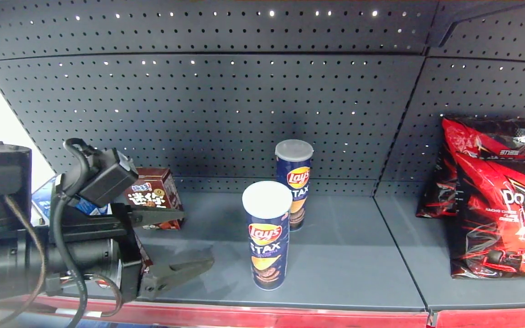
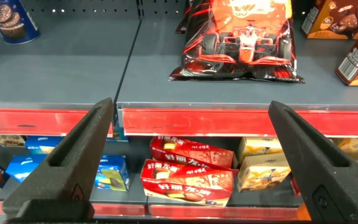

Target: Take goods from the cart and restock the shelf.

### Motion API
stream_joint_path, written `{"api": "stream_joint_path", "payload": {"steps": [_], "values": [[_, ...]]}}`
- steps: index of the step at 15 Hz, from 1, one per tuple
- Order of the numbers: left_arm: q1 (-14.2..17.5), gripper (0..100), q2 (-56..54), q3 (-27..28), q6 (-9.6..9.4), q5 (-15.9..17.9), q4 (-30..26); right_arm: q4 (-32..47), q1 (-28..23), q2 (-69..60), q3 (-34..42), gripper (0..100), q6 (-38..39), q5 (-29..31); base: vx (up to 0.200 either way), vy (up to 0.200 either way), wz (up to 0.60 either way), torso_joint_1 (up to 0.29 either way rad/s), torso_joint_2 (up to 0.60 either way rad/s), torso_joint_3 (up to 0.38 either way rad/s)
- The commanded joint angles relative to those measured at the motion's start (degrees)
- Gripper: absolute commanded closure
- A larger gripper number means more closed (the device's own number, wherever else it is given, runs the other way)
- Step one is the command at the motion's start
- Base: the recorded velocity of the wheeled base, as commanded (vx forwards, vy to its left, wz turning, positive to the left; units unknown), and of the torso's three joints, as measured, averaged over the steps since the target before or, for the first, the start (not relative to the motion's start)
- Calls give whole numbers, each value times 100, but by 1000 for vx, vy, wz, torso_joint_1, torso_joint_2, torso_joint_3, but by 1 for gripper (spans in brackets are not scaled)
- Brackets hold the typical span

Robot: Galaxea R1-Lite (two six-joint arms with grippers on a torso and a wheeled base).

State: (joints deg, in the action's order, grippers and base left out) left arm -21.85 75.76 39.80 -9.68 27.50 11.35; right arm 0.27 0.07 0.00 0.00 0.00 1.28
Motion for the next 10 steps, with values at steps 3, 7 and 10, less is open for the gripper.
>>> {"api": "stream_joint_path", "payload": {"steps": [3,7,10], "values": [[-4,0,501,-8,28,-17,263,0,1,9,0,0,0,4,0,0,0,0,0,0],[-65,0,800,-16,370,-667,851,0,1,9,0,0,0,4,0,0,0,0,0,0],[-276,0,879,-60,827,-1238,1150,0,1,9,0,0,0,4,0,0,0,0,0,0]]}}
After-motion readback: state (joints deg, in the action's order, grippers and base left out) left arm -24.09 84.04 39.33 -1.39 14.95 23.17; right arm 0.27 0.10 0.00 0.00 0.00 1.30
